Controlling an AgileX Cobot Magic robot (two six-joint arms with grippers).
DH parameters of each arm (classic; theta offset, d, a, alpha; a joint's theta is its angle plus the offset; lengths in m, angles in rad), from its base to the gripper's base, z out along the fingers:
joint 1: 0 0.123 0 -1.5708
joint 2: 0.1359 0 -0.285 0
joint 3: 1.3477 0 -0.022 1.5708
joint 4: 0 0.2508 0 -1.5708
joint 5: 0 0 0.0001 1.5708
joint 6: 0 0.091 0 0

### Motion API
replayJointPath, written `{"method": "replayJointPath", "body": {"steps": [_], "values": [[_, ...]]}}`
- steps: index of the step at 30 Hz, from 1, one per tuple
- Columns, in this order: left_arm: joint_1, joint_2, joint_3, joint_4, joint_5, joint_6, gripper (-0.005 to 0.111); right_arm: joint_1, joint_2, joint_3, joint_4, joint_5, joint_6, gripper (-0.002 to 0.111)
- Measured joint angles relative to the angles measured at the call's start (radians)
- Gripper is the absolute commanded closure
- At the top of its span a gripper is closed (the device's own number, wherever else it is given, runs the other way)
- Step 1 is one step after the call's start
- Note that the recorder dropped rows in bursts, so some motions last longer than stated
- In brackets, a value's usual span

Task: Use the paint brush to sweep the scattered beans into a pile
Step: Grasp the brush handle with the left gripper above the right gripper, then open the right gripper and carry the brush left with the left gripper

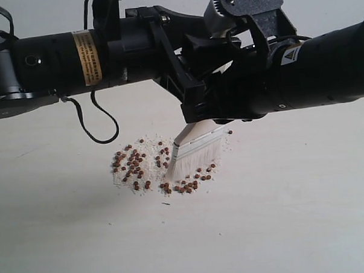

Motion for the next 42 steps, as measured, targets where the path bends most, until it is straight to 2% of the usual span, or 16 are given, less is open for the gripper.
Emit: {"method": "replayJointPath", "body": {"steps": [9,11,21,24,27,29,31,38,42], "values": [[-0.004,0.004,-0.004,-0.014,0.000,-0.002,0.101,0.000,0.000,0.000,-0.004,0.000,0.000,0.108],[-0.008,0.004,-0.008,-0.014,0.000,-0.003,0.107,0.000,0.000,0.000,-0.002,-0.014,0.003,0.108],[-0.008,0.008,-0.033,0.012,0.003,-0.030,0.107,0.000,0.000,0.000,0.002,-0.033,0.004,0.107],[-0.008,0.008,-0.033,0.012,0.007,-0.030,0.107,0.000,0.000,0.000,0.002,-0.033,0.004,0.093],[-0.008,0.008,-0.033,0.012,0.007,-0.032,0.107,0.000,0.000,0.000,0.002,-0.033,0.004,0.065],[-0.008,0.008,-0.035,0.012,0.007,-0.032,0.107,0.000,0.000,0.000,0.002,-0.029,0.004,0.056],[-0.008,0.008,-0.035,0.012,0.007,-0.032,0.107,0.000,0.000,0.000,0.002,-0.017,0.004,0.052],[-0.008,0.008,-0.042,-0.006,0.005,-0.037,0.107,0.000,-0.058,0.000,-0.005,0.044,0.002,0.052],[-0.008,-0.014,-0.044,-0.005,0.084,-0.037,0.107,0.000,-0.152,0.000,-0.061,0.106,0.039,0.056]]}}
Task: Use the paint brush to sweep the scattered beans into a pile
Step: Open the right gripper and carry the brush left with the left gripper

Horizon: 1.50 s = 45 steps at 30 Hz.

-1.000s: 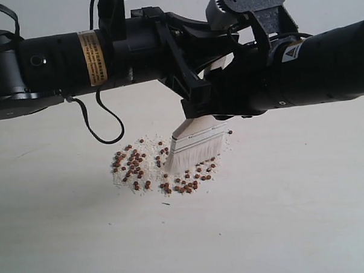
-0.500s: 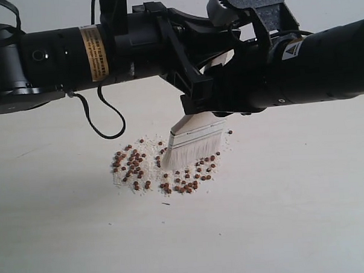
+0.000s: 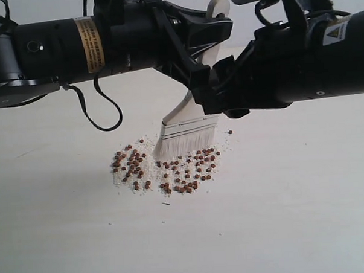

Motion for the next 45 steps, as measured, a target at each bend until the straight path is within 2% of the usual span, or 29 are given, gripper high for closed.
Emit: {"method": "replayJointPath", "body": {"steps": [5,7,8,12,13,14,17,21,25,28,35,38,40,45], "values": [[0.016,-0.051,0.000,0.004,0.039,-0.024,0.107,0.000,-0.099,0.019,-0.301,0.064,0.275,0.059],[0.025,-0.059,0.000,0.009,0.044,-0.042,0.107,0.000,-0.158,0.052,-0.413,0.070,0.380,0.065],[0.030,-0.064,0.000,0.009,0.044,-0.049,0.107,0.000,-0.180,0.064,-0.445,0.073,0.411,0.073],[0.100,-0.150,0.062,0.015,0.048,-0.063,0.107,0.000,-0.408,0.175,-0.626,0.075,0.586,0.092],[0.117,-0.170,0.078,0.015,0.048,-0.063,0.107,0.000,-0.449,0.196,-0.638,0.076,0.595,0.098],[0.156,-0.225,0.124,0.006,0.048,-0.065,0.107,0.000,-0.527,0.235,-0.650,0.076,0.605,0.100],[0.213,-0.307,0.197,-0.021,0.068,-0.064,0.107,0.000,-0.625,0.286,-0.656,0.077,0.625,0.108],[0.305,-0.464,0.324,-0.052,0.216,-0.060,0.107,0.000,-0.761,0.341,-0.650,0.083,0.676,0.108],[0.344,-0.584,0.461,-0.230,0.246,0.027,0.107,0.000,-0.811,0.343,-0.648,0.090,0.712,0.108],[0.346,-0.661,0.592,-0.528,0.177,0.245,0.107,0.000,-0.814,0.343,-0.648,0.092,0.716,0.108],[0.346,-0.763,0.744,-0.886,0.102,0.571,0.107,0.000,-0.816,0.343,-0.648,0.094,0.718,0.108],[0.348,-0.779,0.782,-1.058,0.093,0.784,0.107,0.000,-0.816,0.343,-0.648,0.094,0.718,0.108],[0.348,-0.779,0.808,-1.118,0.093,0.907,0.107,0.000,-0.816,0.343,-0.648,0.095,0.718,0.108],[0.348,-0.790,0.854,-1.228,0.038,1.017,0.107,0.000,-0.816,0.343,-0.648,0.096,0.718,0.108]]}}
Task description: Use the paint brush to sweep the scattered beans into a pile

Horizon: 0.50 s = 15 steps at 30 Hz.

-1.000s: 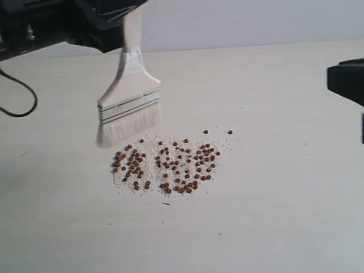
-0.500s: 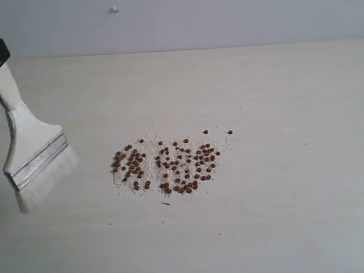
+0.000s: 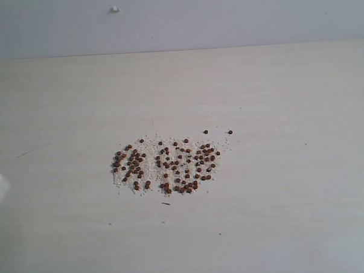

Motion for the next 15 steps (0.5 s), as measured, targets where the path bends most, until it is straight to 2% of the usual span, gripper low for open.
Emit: {"method": "replayJointPath", "body": {"steps": [6,8,11,15], "values": [[0.000,-0.046,0.080,-0.157,-0.168,0.018,0.107,0.000,0.000,0.000,0.000,0.000,0.000,0.108],[0.000,-0.054,0.088,-0.164,-0.215,0.010,0.107,0.000,0.000,0.000,0.000,0.000,0.000,0.108],[0.000,-0.058,0.089,-0.087,-0.235,-0.023,0.107,0.000,0.000,0.000,0.000,0.000,0.003,0.108],[0.000,-0.058,0.089,0.115,-0.219,-0.157,0.107,0.000,0.000,0.000,0.000,0.000,0.003,0.108]]}}
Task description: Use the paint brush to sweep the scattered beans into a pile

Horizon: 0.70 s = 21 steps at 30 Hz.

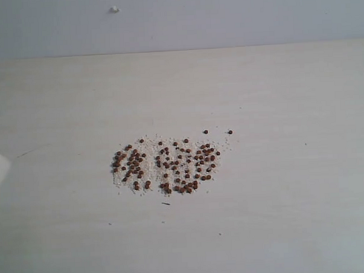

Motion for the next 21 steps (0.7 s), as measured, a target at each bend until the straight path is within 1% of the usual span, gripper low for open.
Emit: {"method": "replayJointPath", "body": {"steps": [3,5,7,11,14,16,18,21], "values": [[0.000,0.000,0.000,0.178,0.012,-0.082,0.107,0.000,0.000,0.000,0.000,0.000,0.000,0.108],[0.000,0.000,0.000,0.265,0.012,-0.133,0.107,0.000,0.000,0.000,0.000,0.000,0.000,0.108],[0.000,0.000,0.000,0.314,0.008,-0.226,0.107,0.000,0.000,0.000,0.000,0.000,0.000,0.108],[0.000,0.009,-0.007,0.333,0.008,-0.293,0.107,0.000,0.000,0.000,0.000,0.000,0.000,0.108],[0.000,0.064,-0.063,0.320,0.036,-0.315,0.107,0.000,0.000,0.000,0.000,0.000,0.000,0.108],[0.000,0.131,-0.128,0.304,0.075,-0.322,0.107,0.000,0.000,0.000,0.000,0.000,0.000,0.108],[0.000,0.207,-0.187,0.284,0.082,-0.322,0.107,0.000,0.000,0.000,0.000,0.000,0.000,0.108],[0.000,0.330,-0.231,0.214,0.034,-0.302,0.107,0.000,0.000,0.000,0.000,0.000,0.000,0.108]]}}
